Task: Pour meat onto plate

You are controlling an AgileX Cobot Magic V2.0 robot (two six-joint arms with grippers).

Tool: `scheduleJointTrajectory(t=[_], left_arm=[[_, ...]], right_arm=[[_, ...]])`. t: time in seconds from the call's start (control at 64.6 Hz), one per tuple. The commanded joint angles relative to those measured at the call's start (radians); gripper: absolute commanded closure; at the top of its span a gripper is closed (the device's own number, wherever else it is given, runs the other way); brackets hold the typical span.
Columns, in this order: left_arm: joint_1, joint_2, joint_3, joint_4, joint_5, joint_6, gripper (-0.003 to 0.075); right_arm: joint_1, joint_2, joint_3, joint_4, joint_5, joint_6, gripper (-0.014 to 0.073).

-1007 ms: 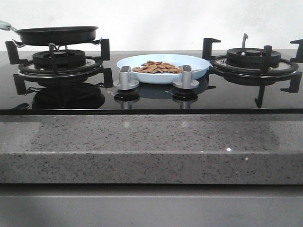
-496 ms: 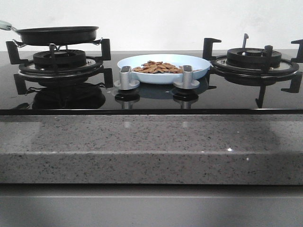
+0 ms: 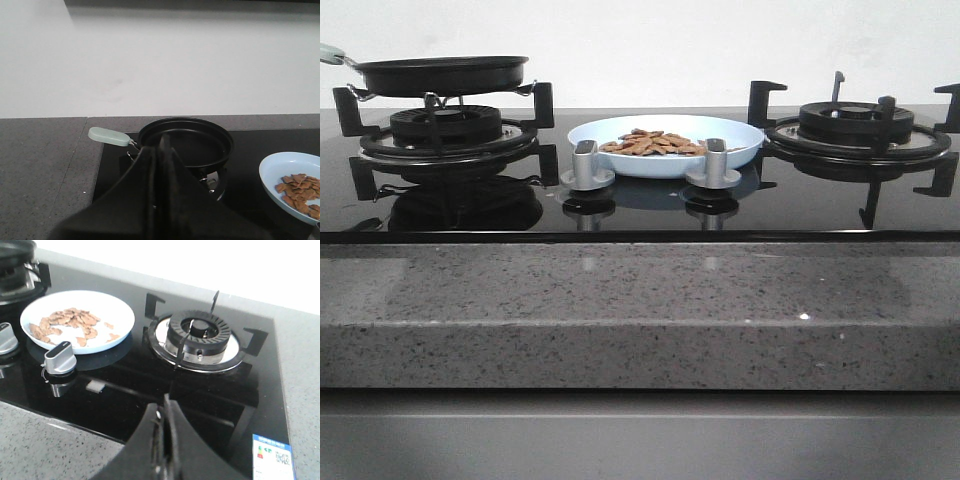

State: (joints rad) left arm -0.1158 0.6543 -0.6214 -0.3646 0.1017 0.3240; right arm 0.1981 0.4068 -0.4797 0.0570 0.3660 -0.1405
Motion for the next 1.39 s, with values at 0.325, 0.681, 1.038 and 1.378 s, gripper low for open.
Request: scheduleJointTrajectory(t=[0.325,0.681,1.038,1.378], left_arm=[[-0.007,0.003,-0.027,-0.011,-0.067,-0.007,0.0741],[-0.007,0.003,-0.027,-0.011,-0.067,-0.007,0.0741],[-0.007,0.001,0.002,0.091,-0.127,-0.016,0.0741],[-0.043,-0.191,0.262,0.327,-0.227,-0.222,0.0741]], right_arm=[[0.001,-0.138,0.067,0.007,-0.124,-0.008,0.0653],[0.001,-0.138,0.067,0.007,-0.124,-0.008,0.0653],[0.001,-0.138,0.067,0.007,-0.124,-0.008,0.0653],[0.001,-0.138,0.067,0.007,-0.123,-0.008,0.0653]])
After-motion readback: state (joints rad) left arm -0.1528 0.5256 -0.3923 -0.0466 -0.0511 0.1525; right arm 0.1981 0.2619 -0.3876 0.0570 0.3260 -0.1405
